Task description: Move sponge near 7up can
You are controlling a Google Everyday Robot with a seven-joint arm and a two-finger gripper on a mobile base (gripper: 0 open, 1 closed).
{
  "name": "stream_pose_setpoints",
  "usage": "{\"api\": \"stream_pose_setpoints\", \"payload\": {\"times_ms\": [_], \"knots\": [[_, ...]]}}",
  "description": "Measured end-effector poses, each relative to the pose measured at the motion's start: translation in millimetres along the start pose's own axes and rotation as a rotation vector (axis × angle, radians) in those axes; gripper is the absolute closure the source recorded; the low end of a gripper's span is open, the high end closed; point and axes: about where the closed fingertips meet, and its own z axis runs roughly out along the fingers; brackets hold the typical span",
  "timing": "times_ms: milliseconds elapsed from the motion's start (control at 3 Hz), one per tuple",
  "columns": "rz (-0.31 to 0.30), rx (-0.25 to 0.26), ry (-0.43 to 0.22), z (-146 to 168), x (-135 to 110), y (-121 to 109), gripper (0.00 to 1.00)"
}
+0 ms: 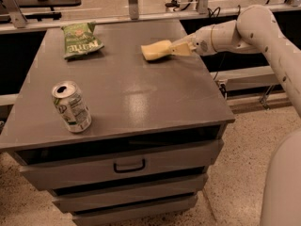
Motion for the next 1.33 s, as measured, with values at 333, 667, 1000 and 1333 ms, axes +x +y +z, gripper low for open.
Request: {"api": "stream_pose_setpoints", "payload": {"times_ms": [333, 667, 1000, 1333], "knots": [[-0.012, -0.071, -0.045, -23, -13, 35, 1.00], [-0.031, -0.175, -0.091, -51, -26, 88, 1.00], [-0.053, -0.304, -0.110, -65, -32, 149, 1.00], [-0.063, -0.408, -0.116, -66, -32, 195, 1.00]]}}
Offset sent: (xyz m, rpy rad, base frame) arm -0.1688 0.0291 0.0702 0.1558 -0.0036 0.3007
